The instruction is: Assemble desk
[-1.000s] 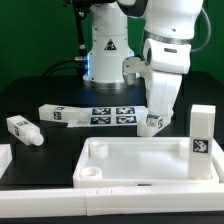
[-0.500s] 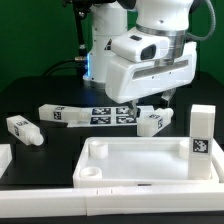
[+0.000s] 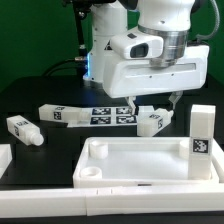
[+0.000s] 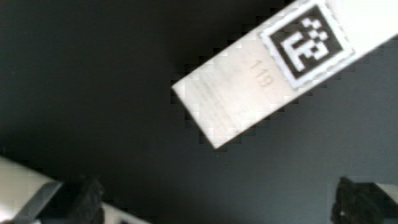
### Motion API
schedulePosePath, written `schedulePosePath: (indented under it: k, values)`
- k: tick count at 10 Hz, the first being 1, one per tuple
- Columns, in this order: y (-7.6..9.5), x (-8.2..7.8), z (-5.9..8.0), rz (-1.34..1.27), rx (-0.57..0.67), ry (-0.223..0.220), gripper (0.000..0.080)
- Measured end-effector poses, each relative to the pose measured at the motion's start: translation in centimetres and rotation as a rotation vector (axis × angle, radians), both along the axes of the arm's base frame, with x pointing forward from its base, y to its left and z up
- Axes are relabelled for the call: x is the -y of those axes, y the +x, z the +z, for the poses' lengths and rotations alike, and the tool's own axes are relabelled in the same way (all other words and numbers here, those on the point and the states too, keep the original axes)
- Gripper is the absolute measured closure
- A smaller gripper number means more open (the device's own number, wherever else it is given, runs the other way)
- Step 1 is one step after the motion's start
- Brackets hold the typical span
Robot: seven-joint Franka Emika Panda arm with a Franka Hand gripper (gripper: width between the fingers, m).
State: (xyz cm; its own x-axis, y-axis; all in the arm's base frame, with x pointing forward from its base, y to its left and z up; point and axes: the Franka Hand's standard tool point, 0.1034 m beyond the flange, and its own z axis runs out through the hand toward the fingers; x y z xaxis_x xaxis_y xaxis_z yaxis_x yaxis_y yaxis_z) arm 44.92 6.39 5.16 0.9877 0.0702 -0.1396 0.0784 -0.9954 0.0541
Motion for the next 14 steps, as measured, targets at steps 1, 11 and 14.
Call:
schedulePosePath:
  k: [1,11,14]
  values:
    - [-0.2,-0.4,-0.3,-0.189,-0.004,0.002,0.0151]
    - [-0.4,1.8,-0.7,-0.812,-0.295,0.251,0.0151]
    - [0.2,0.6,-0.8,-0.664,-0.461,0.290,0.0150]
